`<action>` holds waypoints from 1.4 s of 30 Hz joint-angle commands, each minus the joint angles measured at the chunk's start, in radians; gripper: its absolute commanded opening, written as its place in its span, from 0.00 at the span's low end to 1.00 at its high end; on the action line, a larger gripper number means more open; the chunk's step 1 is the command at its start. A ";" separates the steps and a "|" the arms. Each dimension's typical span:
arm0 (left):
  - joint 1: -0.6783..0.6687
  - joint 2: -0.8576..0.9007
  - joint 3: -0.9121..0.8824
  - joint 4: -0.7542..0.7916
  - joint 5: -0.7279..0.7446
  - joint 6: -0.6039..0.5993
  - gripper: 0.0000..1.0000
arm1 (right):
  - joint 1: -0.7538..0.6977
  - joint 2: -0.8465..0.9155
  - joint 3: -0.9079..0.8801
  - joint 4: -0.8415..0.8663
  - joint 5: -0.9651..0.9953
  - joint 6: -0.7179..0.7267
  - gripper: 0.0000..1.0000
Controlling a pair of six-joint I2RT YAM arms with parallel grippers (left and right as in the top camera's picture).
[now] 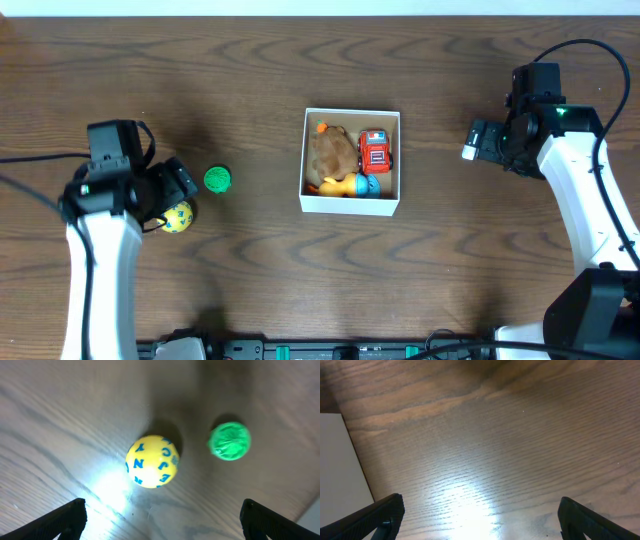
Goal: Pack container
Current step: 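Reach left gripper to the yellow letter ball and grasp it, then carry the yellow ball with left gripper into the box and release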
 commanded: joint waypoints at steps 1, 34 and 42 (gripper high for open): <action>0.029 0.094 0.006 -0.007 0.046 -0.026 0.98 | -0.006 0.002 0.005 0.000 -0.004 -0.019 0.99; 0.031 0.452 -0.002 0.020 0.044 -0.023 0.67 | -0.006 0.002 0.005 -0.004 -0.004 -0.030 0.99; 0.025 0.424 0.051 -0.003 0.045 -0.010 0.49 | -0.006 0.002 0.005 -0.004 -0.004 -0.030 0.99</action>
